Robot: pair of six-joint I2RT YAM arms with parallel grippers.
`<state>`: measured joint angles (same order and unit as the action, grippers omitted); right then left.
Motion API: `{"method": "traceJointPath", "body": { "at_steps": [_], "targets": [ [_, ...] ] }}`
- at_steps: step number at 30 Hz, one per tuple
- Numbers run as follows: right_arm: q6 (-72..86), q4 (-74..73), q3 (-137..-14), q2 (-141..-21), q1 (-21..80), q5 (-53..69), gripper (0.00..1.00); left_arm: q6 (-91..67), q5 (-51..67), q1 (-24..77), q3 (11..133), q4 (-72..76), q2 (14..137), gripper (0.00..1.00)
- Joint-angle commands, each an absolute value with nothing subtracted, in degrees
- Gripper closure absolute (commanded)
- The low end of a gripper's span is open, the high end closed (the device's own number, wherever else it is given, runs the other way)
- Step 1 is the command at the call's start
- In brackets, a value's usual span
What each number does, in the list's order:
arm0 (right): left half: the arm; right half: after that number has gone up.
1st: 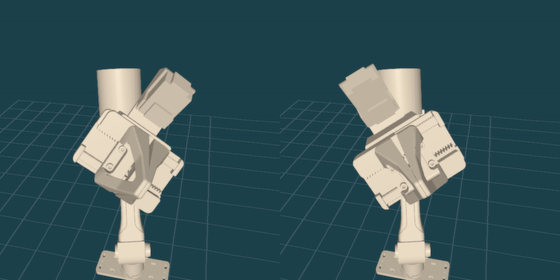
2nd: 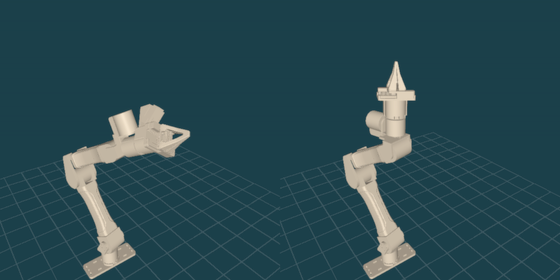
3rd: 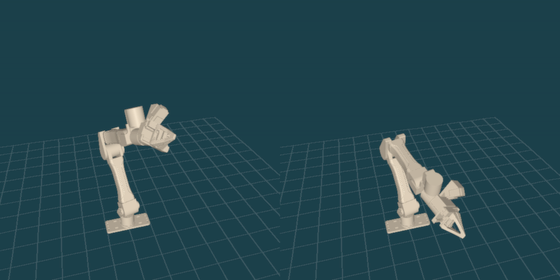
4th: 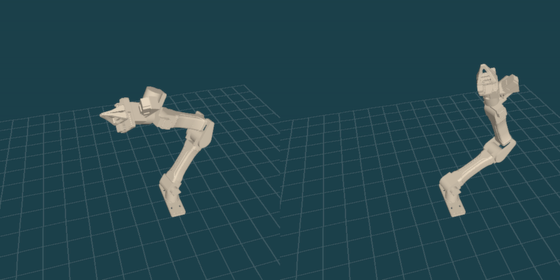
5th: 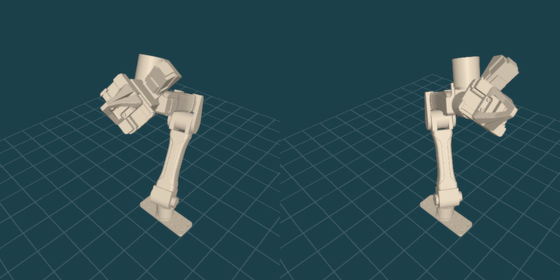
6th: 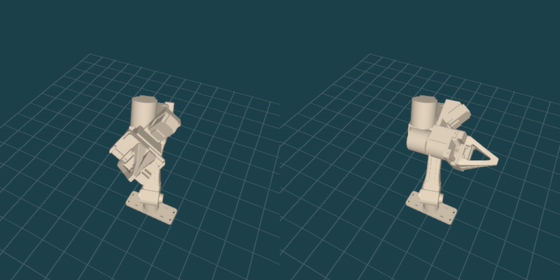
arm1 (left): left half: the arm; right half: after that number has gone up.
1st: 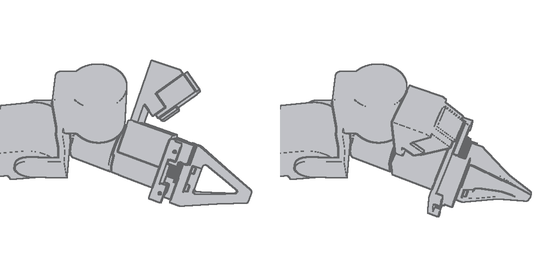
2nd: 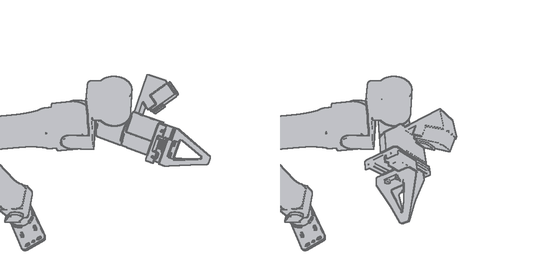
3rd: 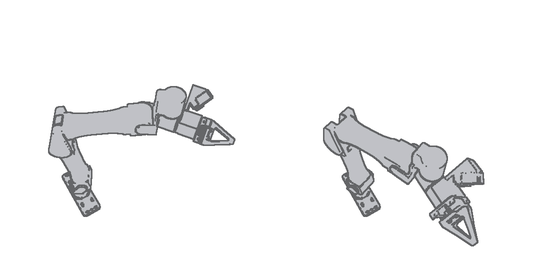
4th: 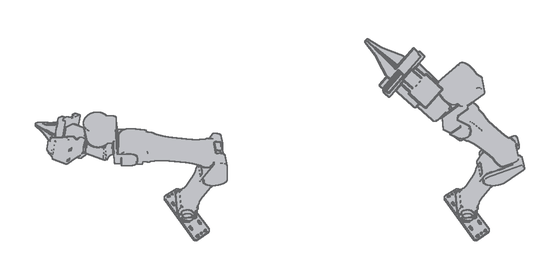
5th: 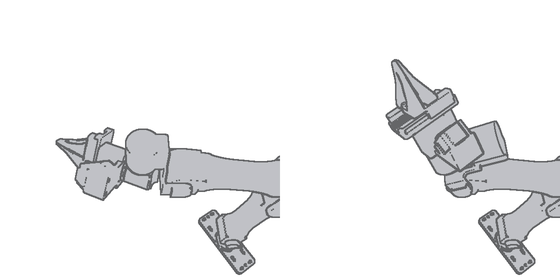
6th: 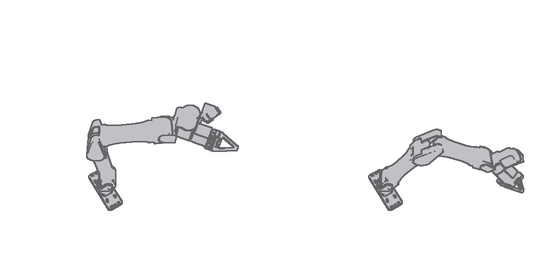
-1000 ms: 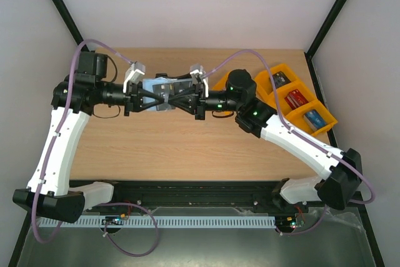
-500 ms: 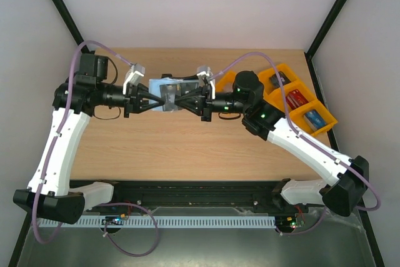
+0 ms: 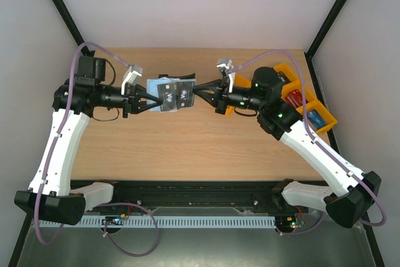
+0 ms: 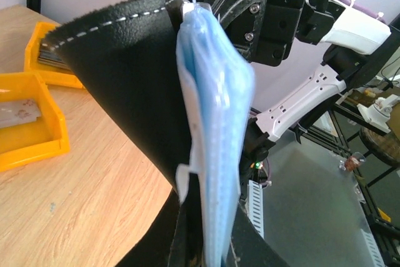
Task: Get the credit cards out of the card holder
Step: Remove the credit card from the card holder.
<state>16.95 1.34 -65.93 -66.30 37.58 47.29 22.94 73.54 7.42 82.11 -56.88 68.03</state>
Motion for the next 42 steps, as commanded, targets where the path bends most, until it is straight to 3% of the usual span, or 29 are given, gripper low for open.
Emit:
{"method": "traceJointPath", "body": {
  "at_steps": [1,5,9,11,20,23,35,42],
  "targets": [
    [18.8,3.5,-65.0,-66.2,37.9,51.5,0.98,22.7,76.3,7.3,81.2,-55.8,67.0,0.98],
    [23.3,8.4,-65.3,-68.8,38.4,56.2,0.98,22.2,76.9,7.3,81.5,-55.2,67.3,0.98],
    [24.1,10.5,-64.8,-69.5,39.2,55.4,0.79,21.0,76.0,7.3,81.3,-54.2,67.4,0.98],
    [24.0,11.2,-64.6,-69.8,40.7,53.5,0.75,20.8,75.8,7.3,81.1,-54.0,67.4,0.98],
    [21.0,7.8,-67.0,-72.9,43.8,47.6,0.95,21.7,76.5,7.3,81.0,-54.6,67.4,0.98],
    [21.2,7.7,-67.1,-72.9,43.8,46.4,0.97,22.5,76.7,7.3,81.2,-55.2,67.4,0.98],
    [15.4,-2.0,-71.8,-74.3,44.2,37.0,0.84,25.9,77.4,7.4,81.3,-57.9,67.3,0.98],
    [15.0,-1.1,-72.7,-74.9,45.8,36.0,0.83,26.6,77.5,7.7,81.4,-58.3,67.5,0.98]
  ]
}}
